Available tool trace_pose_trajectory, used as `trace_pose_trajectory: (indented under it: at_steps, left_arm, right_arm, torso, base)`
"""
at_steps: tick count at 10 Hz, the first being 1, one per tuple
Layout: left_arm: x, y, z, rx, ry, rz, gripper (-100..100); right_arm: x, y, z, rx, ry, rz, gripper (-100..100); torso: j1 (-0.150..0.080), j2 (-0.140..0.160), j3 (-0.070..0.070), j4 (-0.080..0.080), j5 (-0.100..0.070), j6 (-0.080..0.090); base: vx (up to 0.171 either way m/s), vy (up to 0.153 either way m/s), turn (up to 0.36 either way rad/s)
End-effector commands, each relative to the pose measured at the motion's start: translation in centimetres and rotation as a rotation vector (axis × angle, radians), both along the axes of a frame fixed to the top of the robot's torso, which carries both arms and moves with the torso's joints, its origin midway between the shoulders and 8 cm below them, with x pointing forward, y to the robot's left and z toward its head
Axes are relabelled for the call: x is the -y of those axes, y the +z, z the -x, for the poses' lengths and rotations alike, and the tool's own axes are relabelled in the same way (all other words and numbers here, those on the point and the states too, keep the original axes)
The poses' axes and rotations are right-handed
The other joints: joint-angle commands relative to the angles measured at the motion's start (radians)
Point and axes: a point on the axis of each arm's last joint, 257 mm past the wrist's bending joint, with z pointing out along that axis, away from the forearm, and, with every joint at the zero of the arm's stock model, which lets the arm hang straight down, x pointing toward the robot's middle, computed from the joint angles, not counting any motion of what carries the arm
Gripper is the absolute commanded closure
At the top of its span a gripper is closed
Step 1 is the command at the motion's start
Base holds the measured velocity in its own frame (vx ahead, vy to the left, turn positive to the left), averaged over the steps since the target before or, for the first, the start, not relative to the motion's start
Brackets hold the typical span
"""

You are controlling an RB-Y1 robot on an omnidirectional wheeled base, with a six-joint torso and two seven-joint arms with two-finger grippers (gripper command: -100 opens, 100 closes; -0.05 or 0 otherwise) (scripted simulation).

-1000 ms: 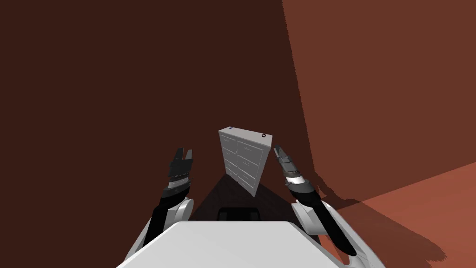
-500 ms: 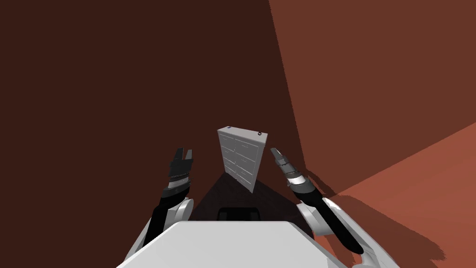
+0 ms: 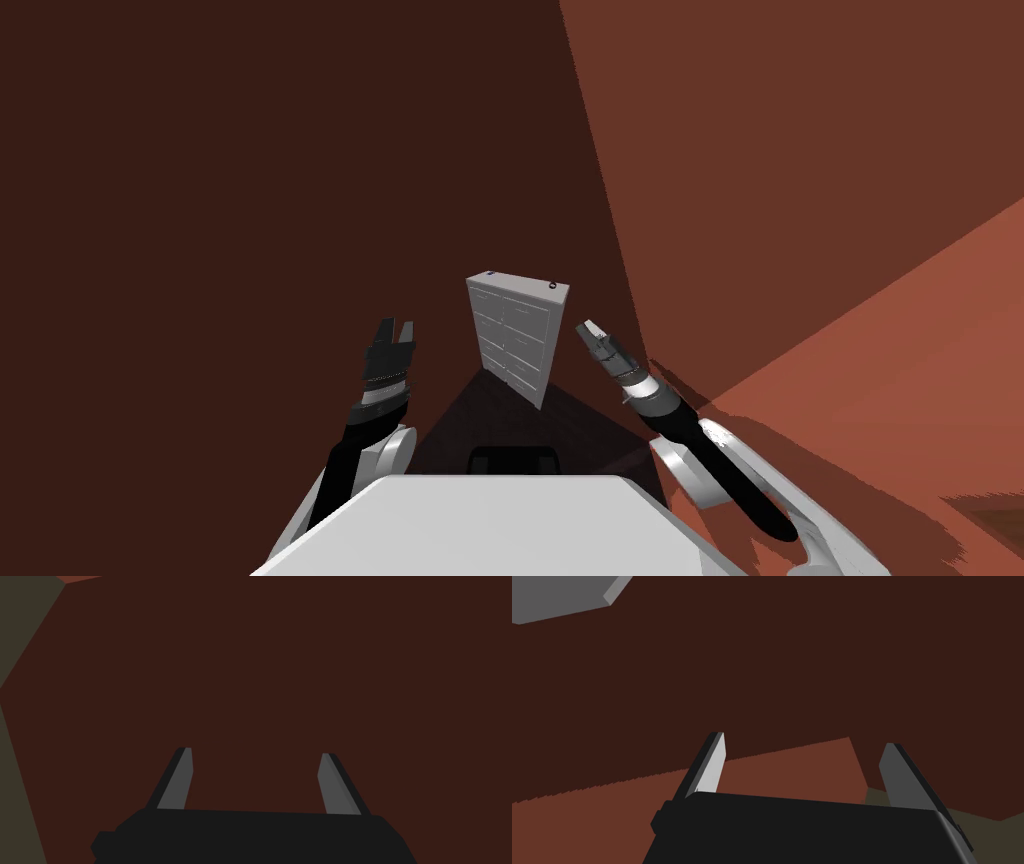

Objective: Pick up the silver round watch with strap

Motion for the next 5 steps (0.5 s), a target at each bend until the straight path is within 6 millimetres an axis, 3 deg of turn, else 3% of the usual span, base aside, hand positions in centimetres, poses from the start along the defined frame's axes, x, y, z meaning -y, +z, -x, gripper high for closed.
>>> trace_pose_trajectory:
  at_steps: [1,5]
  left_arm:
    - [0.0,0.0,0.0,0.000,0.000,0.000,0]
    - [0.0,0.0,0.0,0.000,0.000,0.000,0]
  right_arm:
    - [-0.2,-0.2,0.0,-0.001,0.010,0.030,-100]
    - [-0.2,-2.0,-0.1,0.015,0.021,0.219,-100]
  torso:
    - [0.000,0.000,0.000,0.000,0.000,0.000]
    - [0.001,-0.001,-0.001,0.000,0.000,0.000]
  base:
    - [-0.036,-0.010,0.003]
    - [-0.052,-0.012,-0.027]
